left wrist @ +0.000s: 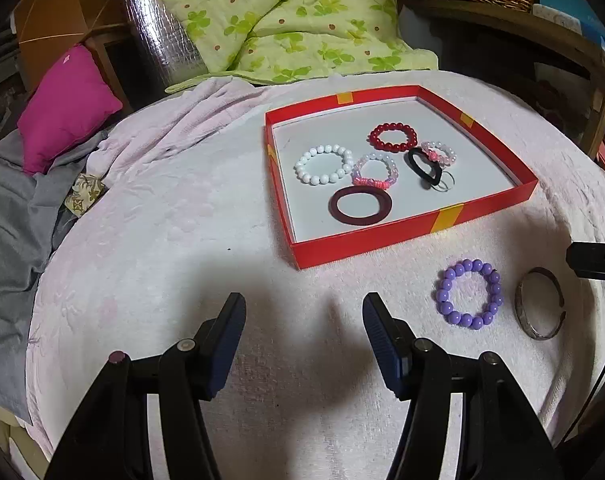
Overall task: Organize jewelry
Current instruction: 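Move both tools back from the tray toward the purple bracelet and silver bangle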
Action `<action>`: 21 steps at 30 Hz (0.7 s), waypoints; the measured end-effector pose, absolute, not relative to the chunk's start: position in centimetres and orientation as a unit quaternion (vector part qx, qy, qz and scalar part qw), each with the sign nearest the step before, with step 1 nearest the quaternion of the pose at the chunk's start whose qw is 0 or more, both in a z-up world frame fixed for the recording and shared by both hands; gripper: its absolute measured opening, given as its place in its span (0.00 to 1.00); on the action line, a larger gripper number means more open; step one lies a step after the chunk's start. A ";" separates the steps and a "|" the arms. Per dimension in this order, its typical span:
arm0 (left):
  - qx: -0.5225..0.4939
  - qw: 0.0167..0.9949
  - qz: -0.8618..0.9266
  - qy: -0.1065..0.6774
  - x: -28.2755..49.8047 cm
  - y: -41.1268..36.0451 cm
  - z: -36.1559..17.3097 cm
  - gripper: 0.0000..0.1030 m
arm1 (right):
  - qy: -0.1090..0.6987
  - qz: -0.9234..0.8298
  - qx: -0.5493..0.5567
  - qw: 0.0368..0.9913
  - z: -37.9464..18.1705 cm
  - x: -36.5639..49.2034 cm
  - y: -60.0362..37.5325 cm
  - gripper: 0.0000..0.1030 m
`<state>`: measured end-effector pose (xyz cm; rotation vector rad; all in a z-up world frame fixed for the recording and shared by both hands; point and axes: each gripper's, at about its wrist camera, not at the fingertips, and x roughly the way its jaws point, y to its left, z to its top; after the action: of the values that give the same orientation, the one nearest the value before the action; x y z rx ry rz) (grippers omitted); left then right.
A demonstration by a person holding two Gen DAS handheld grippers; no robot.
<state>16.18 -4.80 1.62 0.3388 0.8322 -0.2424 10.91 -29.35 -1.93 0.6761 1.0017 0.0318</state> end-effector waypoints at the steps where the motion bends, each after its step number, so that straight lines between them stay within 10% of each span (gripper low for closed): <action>1: 0.163 0.893 -0.117 0.402 16.2 -4.8 1.6 0.60 | 0.473 0.015 0.317 0.822 -2.1 10.8 -29.5 0.53; 21: 0.180 0.885 -0.128 0.410 16.1 -7.2 0.7 0.60 | 0.467 0.014 0.326 0.822 -2.4 9.3 -32.3 0.53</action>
<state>16.14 -7.16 0.67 0.3752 0.8539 -0.2659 9.29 -32.30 -2.39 0.6942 0.9932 0.0300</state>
